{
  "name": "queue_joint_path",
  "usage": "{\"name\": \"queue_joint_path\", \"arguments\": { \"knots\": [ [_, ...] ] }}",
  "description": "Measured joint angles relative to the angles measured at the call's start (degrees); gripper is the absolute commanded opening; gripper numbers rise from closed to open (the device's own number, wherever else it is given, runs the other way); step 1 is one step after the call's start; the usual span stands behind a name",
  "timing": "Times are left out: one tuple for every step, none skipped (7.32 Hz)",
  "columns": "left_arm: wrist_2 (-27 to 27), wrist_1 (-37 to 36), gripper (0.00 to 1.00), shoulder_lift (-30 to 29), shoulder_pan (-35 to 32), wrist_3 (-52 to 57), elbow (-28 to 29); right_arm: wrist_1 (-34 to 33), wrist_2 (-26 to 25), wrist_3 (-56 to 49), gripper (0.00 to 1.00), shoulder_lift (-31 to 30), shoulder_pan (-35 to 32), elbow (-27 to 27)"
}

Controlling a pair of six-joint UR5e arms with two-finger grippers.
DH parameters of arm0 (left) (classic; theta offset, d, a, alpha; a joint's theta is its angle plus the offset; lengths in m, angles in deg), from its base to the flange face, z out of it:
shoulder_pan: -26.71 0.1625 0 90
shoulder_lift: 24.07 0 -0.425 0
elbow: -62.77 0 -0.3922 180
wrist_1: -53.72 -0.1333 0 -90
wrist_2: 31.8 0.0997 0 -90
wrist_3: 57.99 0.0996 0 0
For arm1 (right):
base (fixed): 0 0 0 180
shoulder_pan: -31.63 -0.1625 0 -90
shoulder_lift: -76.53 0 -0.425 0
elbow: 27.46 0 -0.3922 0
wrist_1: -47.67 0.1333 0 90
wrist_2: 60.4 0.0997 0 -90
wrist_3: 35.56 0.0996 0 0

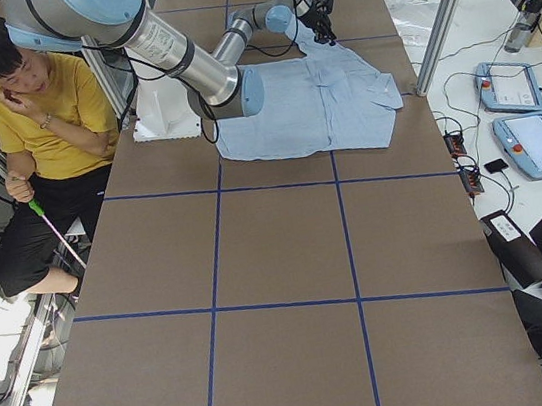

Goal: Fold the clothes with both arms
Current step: 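Carry the sleeve with the right gripper across the shirt body toward the collar, then release the sleeve and raise the right gripper away from the shirt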

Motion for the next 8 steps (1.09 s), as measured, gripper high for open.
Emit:
{"name": "queue_joint_path", "arguments": {
  "knots": [
    [-0.03, 0.0, 1.0, 0.14, 0.0, 0.02, -0.03, -0.3, 0.44, 0.4, 1.0, 0.98, 0.02, -1.02],
    [-0.07, 0.0, 1.0, 0.32, 0.0, 0.06, -0.08, -0.69, 0.98, 0.54, 1.0, 1.44, -0.11, -1.36],
    [-0.08, 0.02, 1.0, 0.41, 0.0, 0.06, -0.17, -2.2, 2.6, 0.42, 1.0, 1.56, -1.08, -1.24],
    [-0.08, 0.46, 1.0, 0.41, 0.21, 0.1, -0.22, -4.28, 6.62, -0.1, 1.0, 1.05, -3.4, -0.64],
    [-0.06, 2.03, 1.0, 0.56, 1.43, 0.13, -0.01, -5.56, 12.71, -2.5, 1.0, -1.1, -7.06, 1.11],
    [-0.06, 3.78, 1.0, 0.81, 3.67, -0.03, 0.43, -6.05, 18.46, -7.6, 1.0, -5.26, -10.93, 4.83],
    [-0.01, 4.76, 1.0, 0.92, 6.04, -1.44, 0.8, -6.25, 24.63, -14.05, 1.0, -11.28, -15.13, 10.5],
    [0.18, 6.56, 1.0, 1.33, 8.98, -6.08, 1.2, -6.35, 31.01, -21.76, 1.0, -18.84, -19.86, 17.61]
  ]
}}
